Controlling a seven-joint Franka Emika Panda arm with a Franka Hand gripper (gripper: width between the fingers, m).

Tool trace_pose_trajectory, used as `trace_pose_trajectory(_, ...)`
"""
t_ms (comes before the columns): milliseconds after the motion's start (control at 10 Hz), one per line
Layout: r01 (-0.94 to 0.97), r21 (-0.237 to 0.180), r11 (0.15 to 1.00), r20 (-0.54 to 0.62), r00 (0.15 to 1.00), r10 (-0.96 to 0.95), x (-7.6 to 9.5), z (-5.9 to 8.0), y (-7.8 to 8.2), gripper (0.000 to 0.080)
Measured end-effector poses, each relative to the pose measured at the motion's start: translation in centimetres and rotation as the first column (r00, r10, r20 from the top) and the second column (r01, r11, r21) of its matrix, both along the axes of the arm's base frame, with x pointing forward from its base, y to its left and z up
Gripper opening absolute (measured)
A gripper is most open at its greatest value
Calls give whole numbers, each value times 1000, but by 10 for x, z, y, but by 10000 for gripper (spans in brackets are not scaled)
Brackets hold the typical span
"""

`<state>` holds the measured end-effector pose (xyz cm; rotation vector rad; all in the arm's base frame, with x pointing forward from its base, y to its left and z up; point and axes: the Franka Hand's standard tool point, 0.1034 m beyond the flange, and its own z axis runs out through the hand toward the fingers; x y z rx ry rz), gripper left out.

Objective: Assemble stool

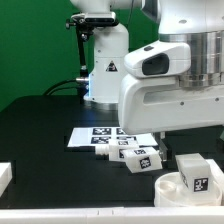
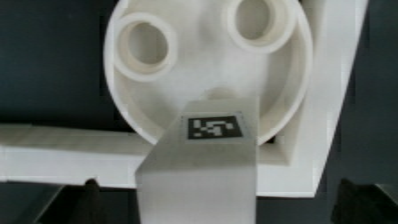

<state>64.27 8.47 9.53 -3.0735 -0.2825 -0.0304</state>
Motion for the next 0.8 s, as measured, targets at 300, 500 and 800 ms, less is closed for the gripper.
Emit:
trace_pose_trajectory(300, -507, -86, 858, -10, 861, 508, 0, -1, 8, 648)
trace_pose_trajectory(500, -644, -96, 759, -22, 763, 645, 0, -1, 6, 648)
trace_pose_trajectory(800, -890, -156, 428, -59, 441, 896, 9, 0, 5, 648)
